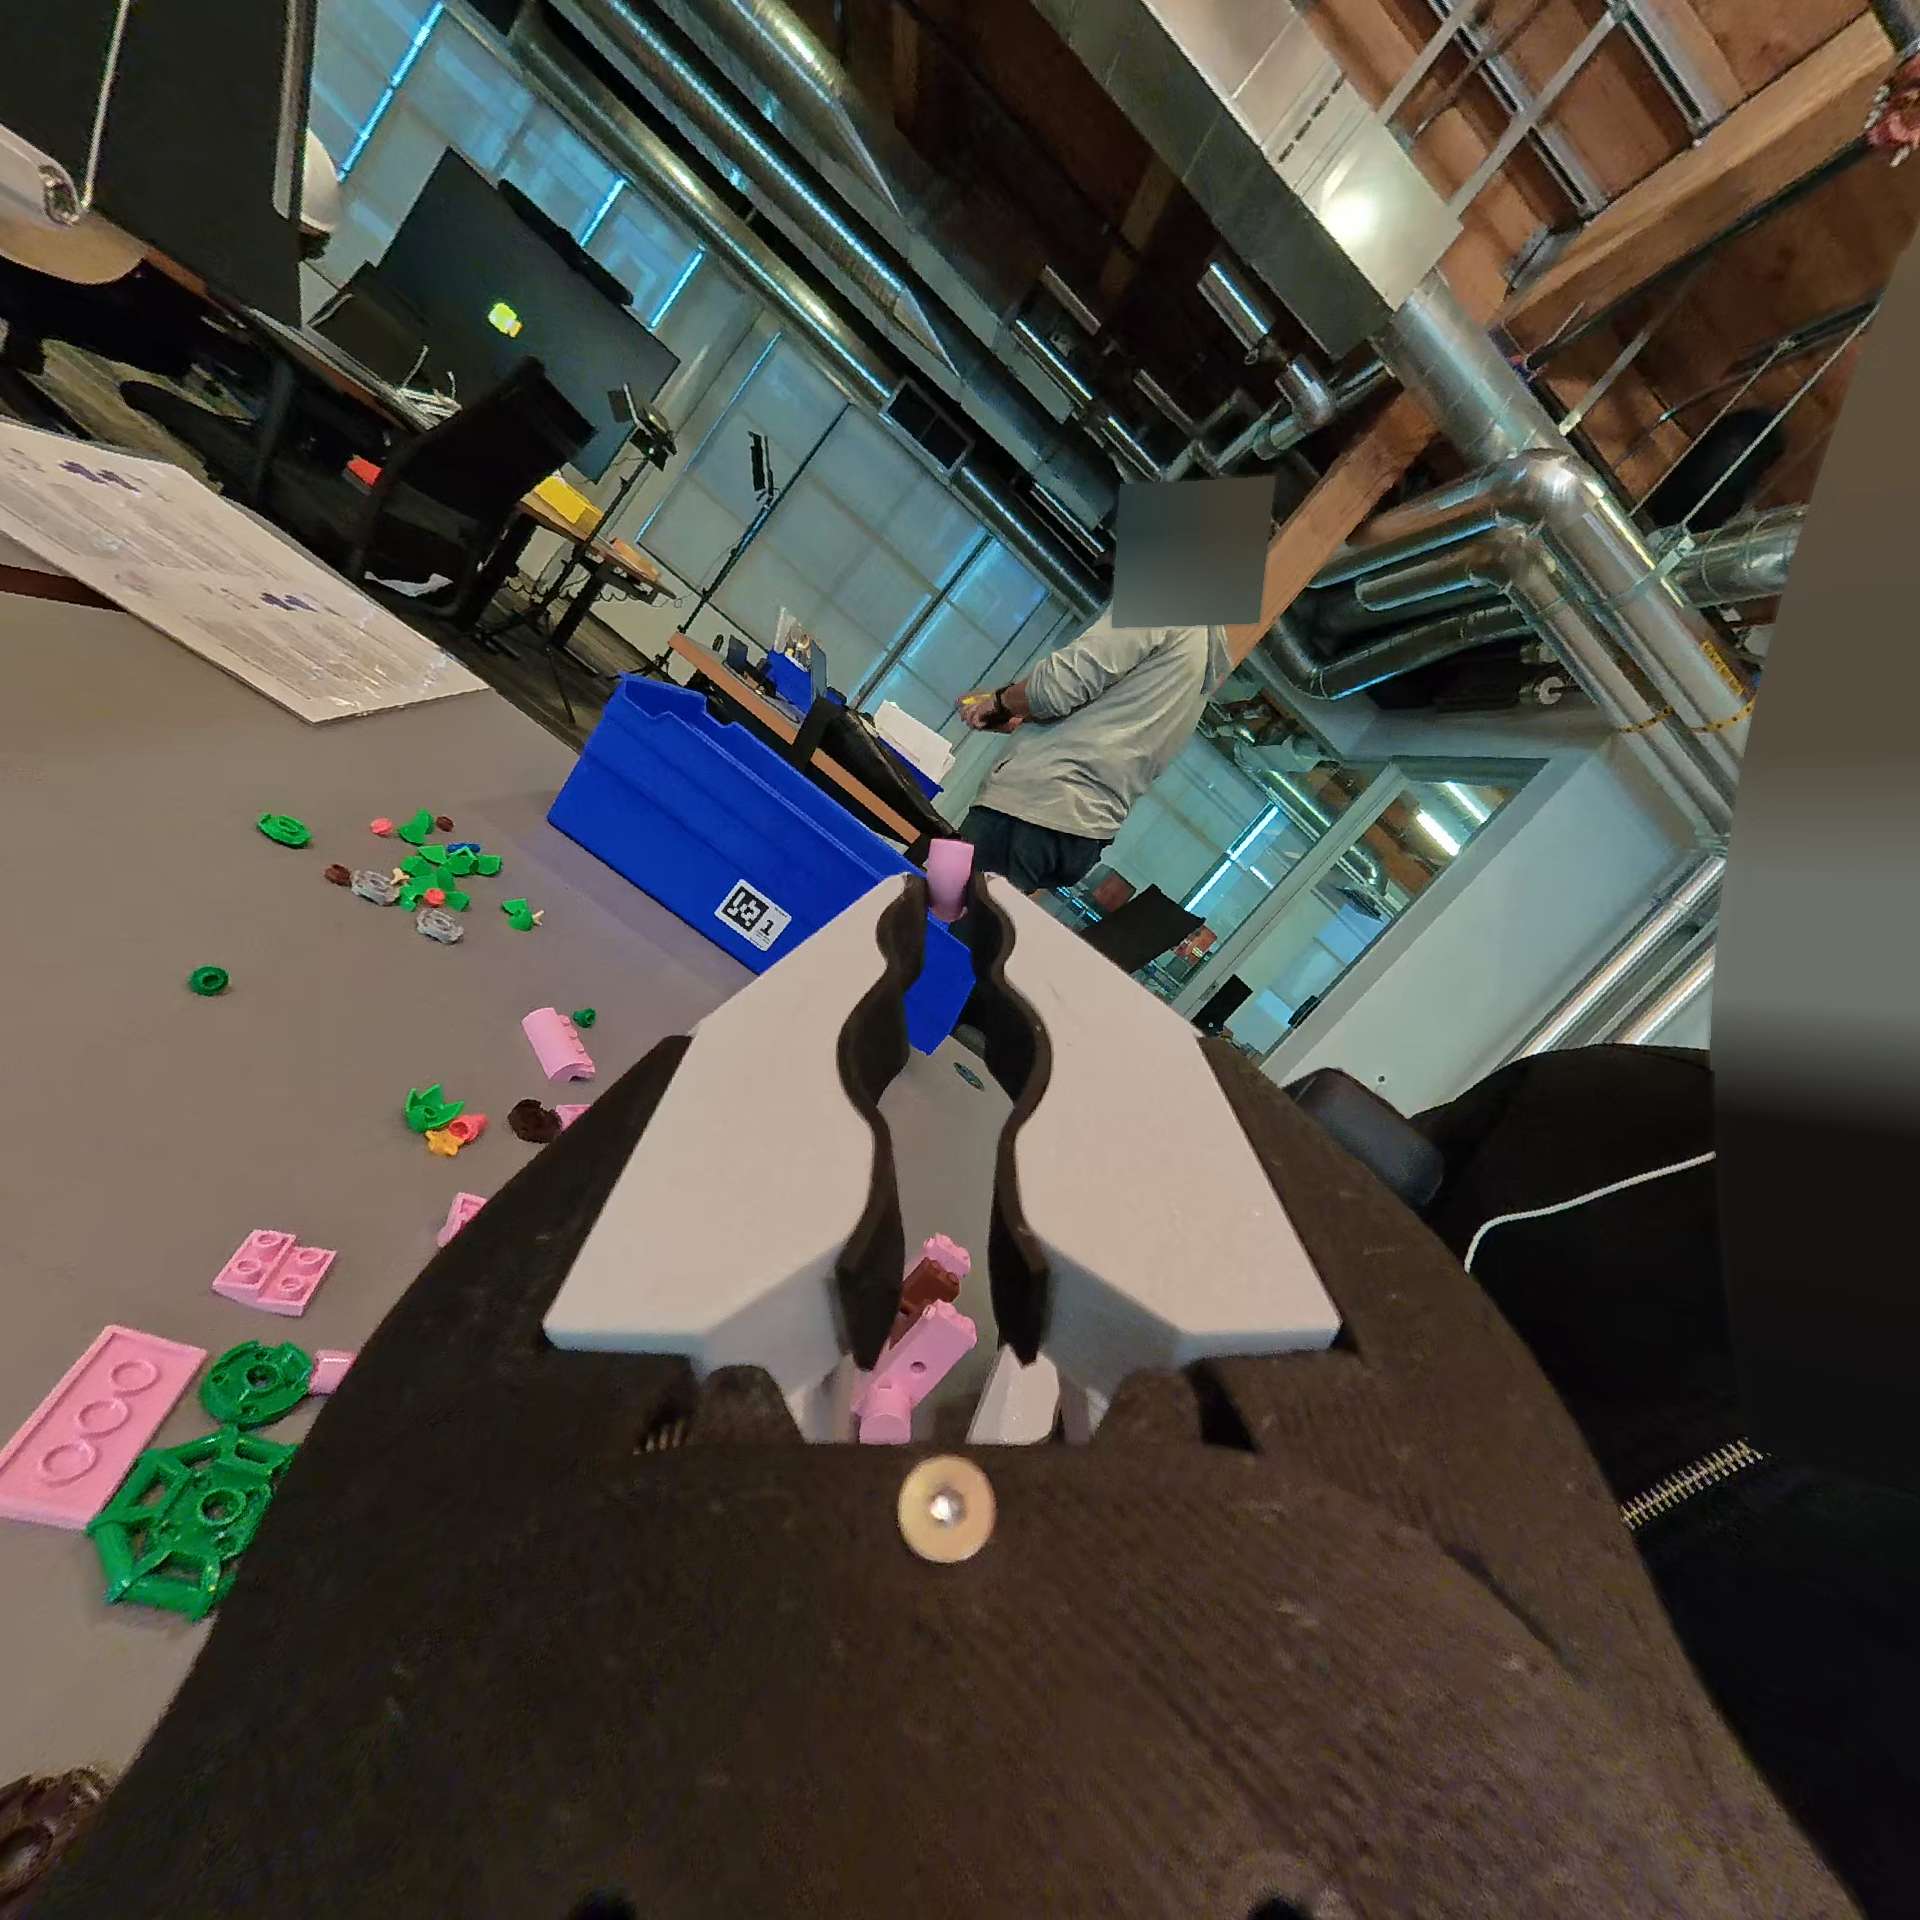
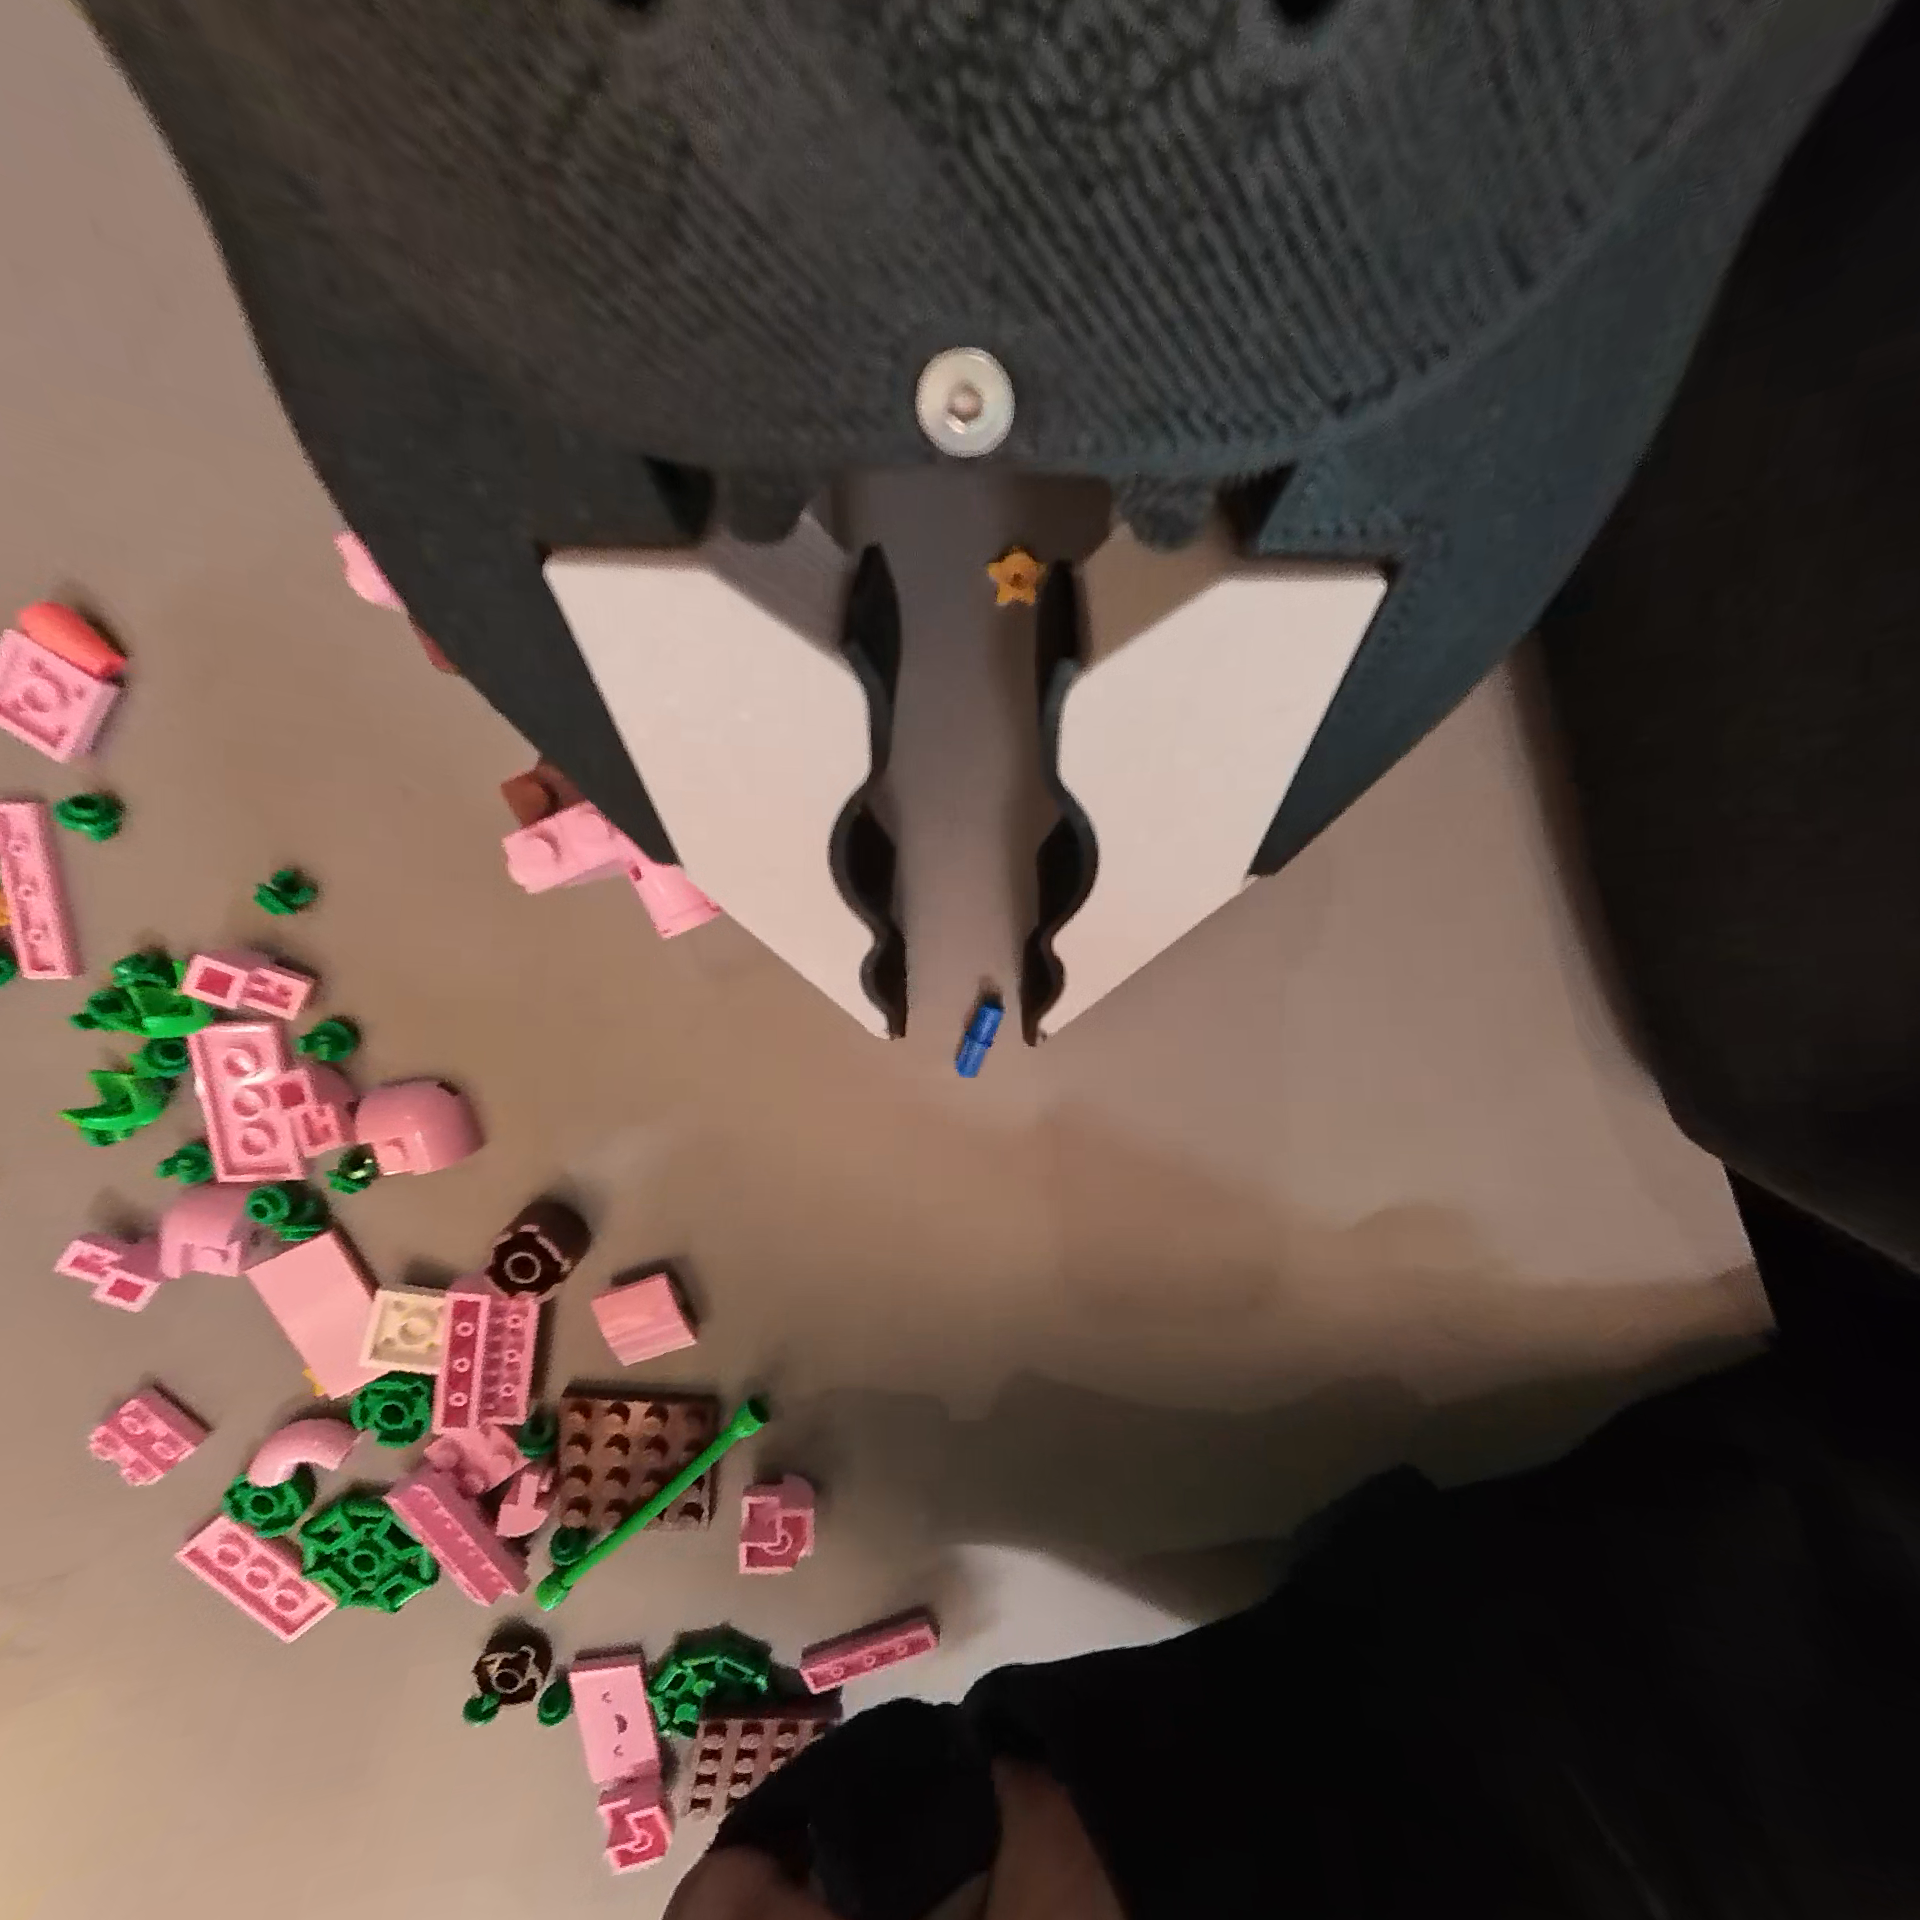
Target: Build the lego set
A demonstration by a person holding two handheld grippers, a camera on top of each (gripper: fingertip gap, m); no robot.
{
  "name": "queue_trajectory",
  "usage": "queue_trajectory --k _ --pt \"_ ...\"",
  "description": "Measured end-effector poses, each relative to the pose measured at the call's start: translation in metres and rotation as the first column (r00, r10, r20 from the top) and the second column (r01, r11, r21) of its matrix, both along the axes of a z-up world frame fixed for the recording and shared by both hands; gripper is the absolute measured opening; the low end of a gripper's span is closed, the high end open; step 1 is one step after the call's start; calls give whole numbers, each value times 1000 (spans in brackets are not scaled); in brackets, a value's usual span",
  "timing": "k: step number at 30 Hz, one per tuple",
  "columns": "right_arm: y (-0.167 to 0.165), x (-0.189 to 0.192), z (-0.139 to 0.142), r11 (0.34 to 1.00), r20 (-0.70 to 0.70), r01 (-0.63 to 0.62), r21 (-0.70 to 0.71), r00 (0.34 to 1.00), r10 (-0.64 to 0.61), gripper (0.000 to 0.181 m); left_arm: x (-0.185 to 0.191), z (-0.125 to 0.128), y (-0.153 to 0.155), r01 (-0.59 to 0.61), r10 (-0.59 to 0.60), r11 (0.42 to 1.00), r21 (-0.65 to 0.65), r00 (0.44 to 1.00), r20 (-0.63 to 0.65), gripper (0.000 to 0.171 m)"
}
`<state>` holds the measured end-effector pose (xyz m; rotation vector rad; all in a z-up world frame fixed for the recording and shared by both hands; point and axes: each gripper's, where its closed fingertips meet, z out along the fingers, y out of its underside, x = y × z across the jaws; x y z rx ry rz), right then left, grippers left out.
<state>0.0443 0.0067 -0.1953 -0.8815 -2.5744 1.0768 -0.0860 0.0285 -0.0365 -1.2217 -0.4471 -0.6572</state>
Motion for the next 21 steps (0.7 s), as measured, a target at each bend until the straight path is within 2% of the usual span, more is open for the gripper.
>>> queue_trajectory --k 3,7,13,18,21 --pt "-1 0 -2 1000 -19 -2 11 1000 3 18 -1 0 0 0 0 1000 3 1000 4 5" --pt "-2 -1 -3 1000 -32 -2 2 999 2 3 -1 -1 0 1 -1 1000 3 1000 5 5" --pt "-1 -4 2 1000 -75 -7 -6 997 6 2 0 -2 0 6 -6 1000 2 1000 8 5" --pt "6 -16 54 988 -205 -6 -156 978 -26 2 1 2 -1 33 -35 999 38 998 44 5" --pt "32 -37 93 979 -296 30 -203 951 -91 2 5 12 -6 128 -157 976 174 975 160 6"
